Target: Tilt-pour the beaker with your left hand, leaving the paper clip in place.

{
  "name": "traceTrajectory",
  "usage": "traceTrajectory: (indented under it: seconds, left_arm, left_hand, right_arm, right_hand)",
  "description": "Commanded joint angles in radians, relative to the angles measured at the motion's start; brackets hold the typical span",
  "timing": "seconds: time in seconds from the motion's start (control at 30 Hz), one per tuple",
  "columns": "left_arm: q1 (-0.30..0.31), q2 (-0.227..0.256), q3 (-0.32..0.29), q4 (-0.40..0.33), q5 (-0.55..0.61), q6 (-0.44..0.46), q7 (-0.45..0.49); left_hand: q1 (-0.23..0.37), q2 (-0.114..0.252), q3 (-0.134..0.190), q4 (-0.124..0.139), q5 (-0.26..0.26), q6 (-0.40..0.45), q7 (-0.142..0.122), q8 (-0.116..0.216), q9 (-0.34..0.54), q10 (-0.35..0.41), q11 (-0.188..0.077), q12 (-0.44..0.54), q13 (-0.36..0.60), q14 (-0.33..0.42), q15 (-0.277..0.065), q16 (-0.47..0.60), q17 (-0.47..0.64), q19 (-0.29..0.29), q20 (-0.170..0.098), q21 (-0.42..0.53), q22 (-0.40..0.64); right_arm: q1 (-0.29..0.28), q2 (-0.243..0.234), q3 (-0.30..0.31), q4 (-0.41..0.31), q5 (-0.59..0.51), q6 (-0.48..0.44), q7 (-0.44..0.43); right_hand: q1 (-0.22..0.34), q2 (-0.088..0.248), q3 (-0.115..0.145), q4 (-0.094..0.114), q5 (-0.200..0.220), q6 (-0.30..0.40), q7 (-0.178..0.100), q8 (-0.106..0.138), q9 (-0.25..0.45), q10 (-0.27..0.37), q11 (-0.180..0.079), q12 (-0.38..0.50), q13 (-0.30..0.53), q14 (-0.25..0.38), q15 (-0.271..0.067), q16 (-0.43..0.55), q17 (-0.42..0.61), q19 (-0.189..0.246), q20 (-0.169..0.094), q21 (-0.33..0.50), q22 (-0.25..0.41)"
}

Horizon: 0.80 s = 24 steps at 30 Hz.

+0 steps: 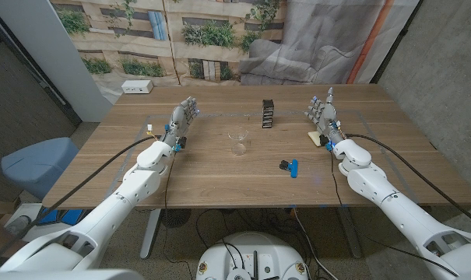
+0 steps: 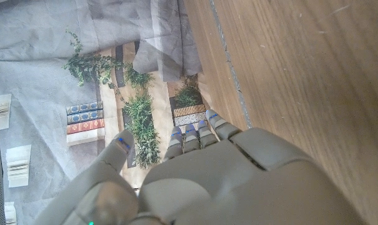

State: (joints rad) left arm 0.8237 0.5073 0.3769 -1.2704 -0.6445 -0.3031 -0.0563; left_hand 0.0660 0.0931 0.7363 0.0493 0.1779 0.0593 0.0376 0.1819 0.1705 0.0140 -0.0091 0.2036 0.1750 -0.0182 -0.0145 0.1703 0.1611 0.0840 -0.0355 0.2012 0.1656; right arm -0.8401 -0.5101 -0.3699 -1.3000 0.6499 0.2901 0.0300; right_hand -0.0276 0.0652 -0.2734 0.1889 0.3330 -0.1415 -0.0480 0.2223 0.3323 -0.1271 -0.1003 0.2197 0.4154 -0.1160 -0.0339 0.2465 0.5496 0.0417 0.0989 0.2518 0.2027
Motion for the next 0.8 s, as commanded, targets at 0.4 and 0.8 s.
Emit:
traceTrajectory:
  seconds: [0.4, 0.8]
  left_arm:
    - [0.035, 0.06, -0.009, -0.068, 0.033, -0.005, 0.01]
    - [0.095, 0.132, -0.026, -0.155, 0.04, 0.009, 0.0]
  left_hand:
    - [0.037, 0.043, 0.01, -0.071, 0.001, 0.016, -0.015, 0.005, 0.003, 0.01, -0.023, 0.003, 0.003, 0.001, -0.021, 0.006, 0.003, 0.012, -0.045, -0.006, 0.0]
    - [0.072, 0.016, 0.014, -0.151, 0.004, 0.018, -0.029, 0.008, 0.003, 0.016, -0.036, -0.002, 0.003, 0.0, -0.034, 0.005, 0.004, 0.014, -0.051, -0.012, 0.0]
  right_arm:
    - [0.0, 0.0, 0.0, 0.0, 0.0, 0.0, 0.0]
    - [0.0, 0.0, 0.0, -0.001, 0.0, -0.001, 0.0]
  right_hand:
    - [0.006, 0.087, -0.007, 0.0, 0.006, -0.005, -0.001, 0.005, 0.005, -0.009, 0.003, 0.006, 0.004, -0.003, -0.021, 0.003, 0.005, 0.001, 0.006, 0.007, 0.004]
    - [0.006, 0.087, -0.007, 0.0, 0.006, -0.005, -0.001, 0.005, 0.005, -0.009, 0.003, 0.006, 0.004, -0.003, -0.021, 0.003, 0.005, 0.001, 0.006, 0.007, 0.004]
